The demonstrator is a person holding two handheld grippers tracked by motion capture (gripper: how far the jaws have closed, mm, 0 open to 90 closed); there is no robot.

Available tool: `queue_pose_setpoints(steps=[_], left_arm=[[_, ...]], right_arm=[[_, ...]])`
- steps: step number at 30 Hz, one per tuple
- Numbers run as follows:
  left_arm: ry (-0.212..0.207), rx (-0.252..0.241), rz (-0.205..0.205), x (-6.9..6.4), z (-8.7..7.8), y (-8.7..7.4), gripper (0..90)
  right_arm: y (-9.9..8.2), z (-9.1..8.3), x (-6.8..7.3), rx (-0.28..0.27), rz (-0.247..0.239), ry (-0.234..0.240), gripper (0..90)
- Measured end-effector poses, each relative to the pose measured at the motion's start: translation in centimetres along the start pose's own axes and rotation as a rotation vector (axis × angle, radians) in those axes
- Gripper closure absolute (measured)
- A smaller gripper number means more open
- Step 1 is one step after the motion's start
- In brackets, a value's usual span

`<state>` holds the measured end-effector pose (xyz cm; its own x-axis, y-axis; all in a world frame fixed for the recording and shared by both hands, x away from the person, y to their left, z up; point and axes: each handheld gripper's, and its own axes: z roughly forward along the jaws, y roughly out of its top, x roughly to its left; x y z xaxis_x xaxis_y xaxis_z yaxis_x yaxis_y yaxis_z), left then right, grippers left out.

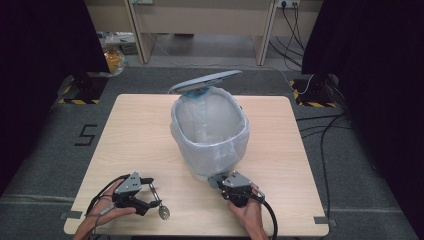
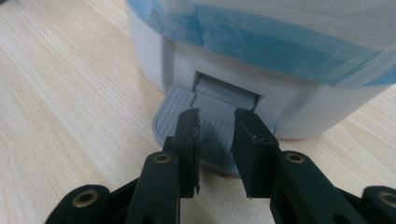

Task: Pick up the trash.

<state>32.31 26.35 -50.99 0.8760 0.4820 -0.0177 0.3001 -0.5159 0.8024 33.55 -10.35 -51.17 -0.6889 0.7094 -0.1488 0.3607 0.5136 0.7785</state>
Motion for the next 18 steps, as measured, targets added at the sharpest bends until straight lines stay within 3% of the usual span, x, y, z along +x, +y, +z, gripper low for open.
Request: queue_pose_setpoints(steps=[9, 12, 17, 18], left_arm=[[-0.027, 0.038, 0.045, -0.2, 0.6, -0.4, 18.7], [-0.027, 0.077, 0.063, 0.0, 1.0, -0.8, 21.7], [-0.043, 0.066, 0.044, 0.2, 1.1, -0.9, 22.6], [-0.043, 0.064, 0.049, 0.2, 1.1, -0.9, 27.8]], right_arm=[[0.0, 0.0, 0.0, 0.000, 0.001, 0.000, 71.0], [0.0, 0.0, 0.0, -0.001, 0.003, 0.001, 71.0], [0.0, 0.0, 0.0, -0.001, 0.004, 0.001, 70.9], [0.0, 0.0, 0.0, -0.001, 0.003, 0.001, 71.0]])
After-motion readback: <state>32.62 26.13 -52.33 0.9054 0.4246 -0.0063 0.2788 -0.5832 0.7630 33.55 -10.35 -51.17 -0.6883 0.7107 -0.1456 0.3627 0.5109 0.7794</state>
